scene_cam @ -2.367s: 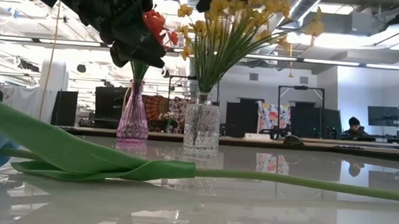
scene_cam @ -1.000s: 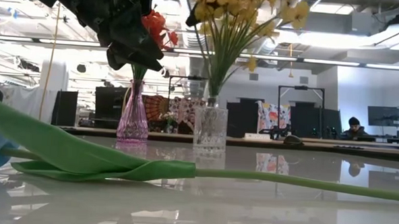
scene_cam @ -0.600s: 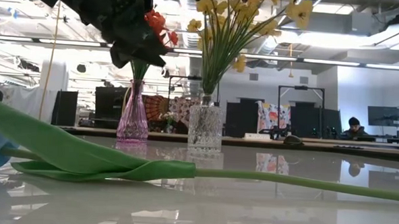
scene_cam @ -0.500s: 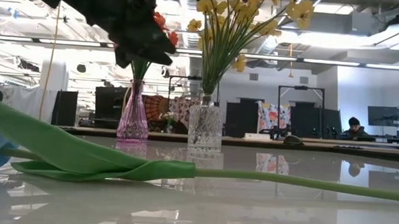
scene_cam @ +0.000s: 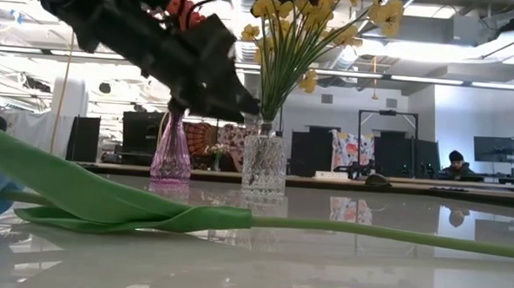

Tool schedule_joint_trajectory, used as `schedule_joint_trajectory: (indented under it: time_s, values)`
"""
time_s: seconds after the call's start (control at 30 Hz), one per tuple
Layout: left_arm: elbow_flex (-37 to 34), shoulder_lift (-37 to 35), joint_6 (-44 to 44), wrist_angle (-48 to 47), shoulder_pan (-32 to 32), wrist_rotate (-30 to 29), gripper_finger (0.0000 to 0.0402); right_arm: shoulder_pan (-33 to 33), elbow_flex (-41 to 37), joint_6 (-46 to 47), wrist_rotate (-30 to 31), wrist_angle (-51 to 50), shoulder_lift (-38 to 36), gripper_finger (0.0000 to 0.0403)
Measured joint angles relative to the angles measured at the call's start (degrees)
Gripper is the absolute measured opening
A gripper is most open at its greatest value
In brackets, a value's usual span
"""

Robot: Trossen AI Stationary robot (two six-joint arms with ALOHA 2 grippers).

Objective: Sort flowers into vase by color
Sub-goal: Put the top white tulip into the transparent vase

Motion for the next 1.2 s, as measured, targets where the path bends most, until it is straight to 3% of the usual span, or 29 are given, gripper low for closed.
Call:
schedule_joint_trajectory:
  time_s: [0.3,0.6,1.03,1.2]
  values:
    - [0.0,5.4,3.6,4.5,0.0,-7.8,0.0292,-0.1,0.0,1.6,0.4,-1.2,0.0,0.0026]
    - [0.0,5.4,11.4,11.3,1.9,-1.2,0.0294,0.1,0.1,2.7,0.5,-1.1,2.5,0.0026]
    - [0.0,5.4,10.7,10.3,6.6,6.0,0.0293,0.8,-0.1,1.7,2.0,-1.1,4.8,0.0026]
    - [0.0,5.4,11.0,10.3,6.6,6.0,0.0293,0.8,0.0,2.9,1.6,-1.0,6.6,0.0026]
